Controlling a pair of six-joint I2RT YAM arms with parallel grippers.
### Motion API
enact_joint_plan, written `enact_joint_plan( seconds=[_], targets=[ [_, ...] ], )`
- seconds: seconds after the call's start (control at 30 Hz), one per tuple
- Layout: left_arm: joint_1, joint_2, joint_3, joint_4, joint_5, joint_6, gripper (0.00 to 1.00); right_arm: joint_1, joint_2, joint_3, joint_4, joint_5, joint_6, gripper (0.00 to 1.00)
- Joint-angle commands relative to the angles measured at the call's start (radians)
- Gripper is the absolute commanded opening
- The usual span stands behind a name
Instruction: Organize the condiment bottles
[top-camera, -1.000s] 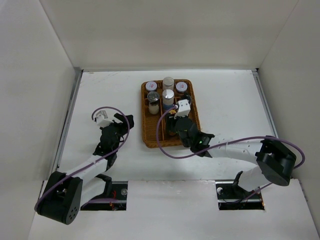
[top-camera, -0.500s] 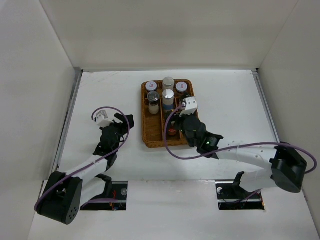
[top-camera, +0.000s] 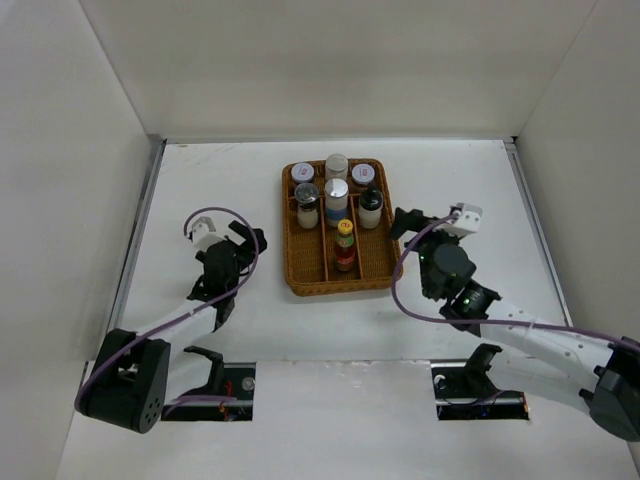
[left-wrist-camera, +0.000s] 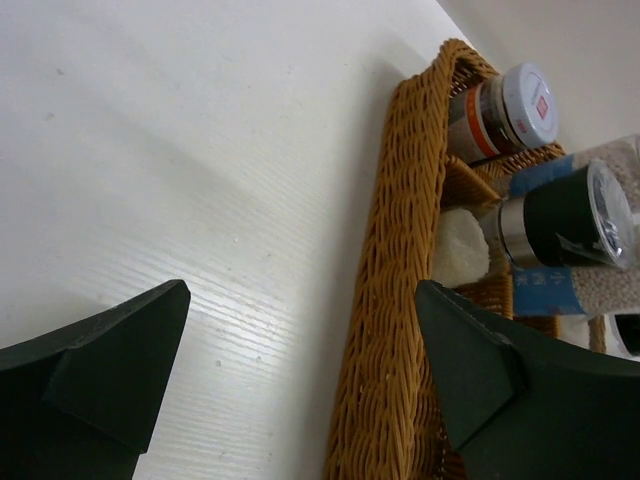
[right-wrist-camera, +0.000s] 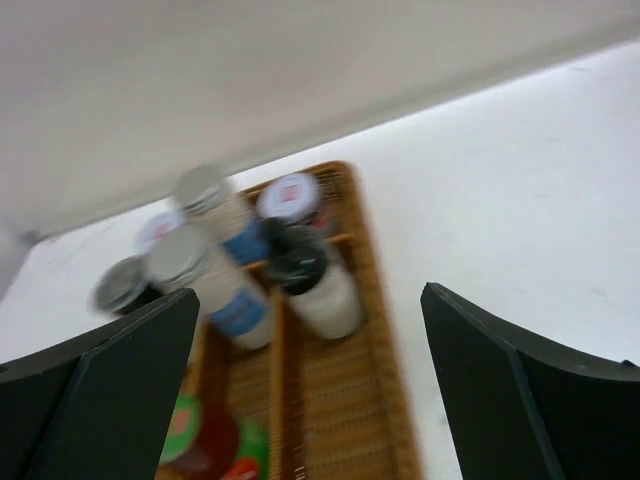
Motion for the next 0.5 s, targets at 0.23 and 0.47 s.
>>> enact_joint_plan(
  seconds=[0.23,0.47],
  targets=[
    [0.057,0.055,0.125,-0.140,-0.008,0.015,1.00,-0.188,-0.112,-0.167,-0.082,0.076,0.401,1.00],
    [0.040,0.108,0.176,-0.185,-0.011,0.012,1.00,-0.294,-0.092,-0.230,-0.077,-0.104,0.582,1.00]
  ],
)
